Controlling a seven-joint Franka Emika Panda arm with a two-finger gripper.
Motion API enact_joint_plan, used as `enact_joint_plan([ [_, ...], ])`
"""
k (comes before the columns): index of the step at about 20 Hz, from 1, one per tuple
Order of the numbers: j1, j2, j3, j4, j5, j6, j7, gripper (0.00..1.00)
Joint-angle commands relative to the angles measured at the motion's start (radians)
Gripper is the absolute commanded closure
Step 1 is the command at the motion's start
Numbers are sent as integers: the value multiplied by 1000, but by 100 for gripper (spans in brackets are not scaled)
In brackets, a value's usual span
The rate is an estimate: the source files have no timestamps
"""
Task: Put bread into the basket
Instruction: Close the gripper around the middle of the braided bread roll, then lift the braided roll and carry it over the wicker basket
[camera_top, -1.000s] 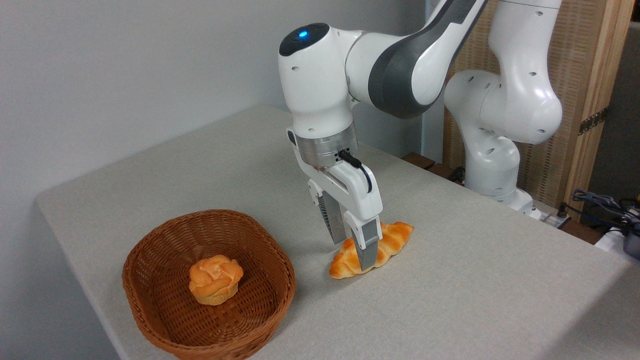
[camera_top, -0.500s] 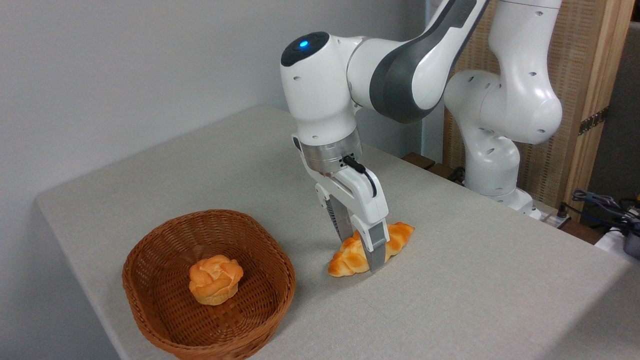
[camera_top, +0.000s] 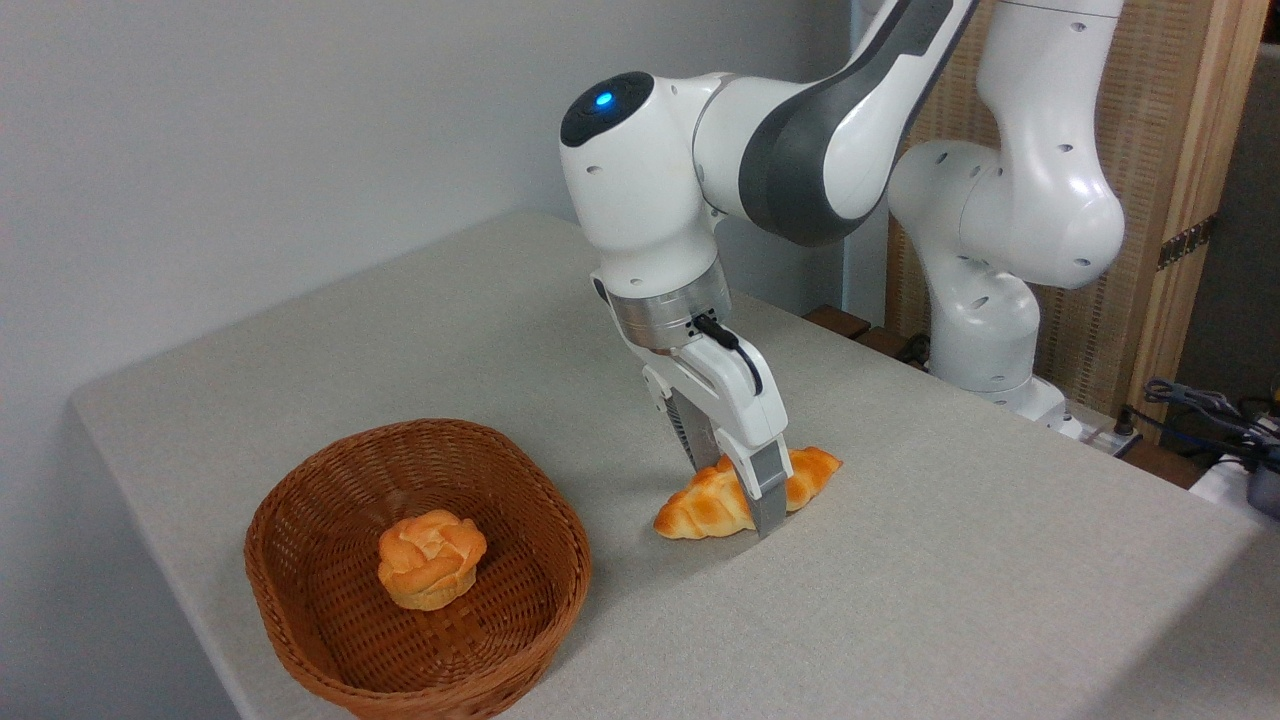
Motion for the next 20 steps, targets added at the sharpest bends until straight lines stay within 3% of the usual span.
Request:
enact_joint_plan([
  [1, -14, -11, 17, -3, 17, -27, 11, 47],
  [3, -14, -11, 17, -3, 17, -25, 12, 55],
  [13, -14, -11, 19, 1, 19, -30, 11, 52],
  [16, -14, -11, 18, 24, 49, -88, 11, 52],
  [20, -17, -11, 16, 70, 42, -120, 9, 52],
])
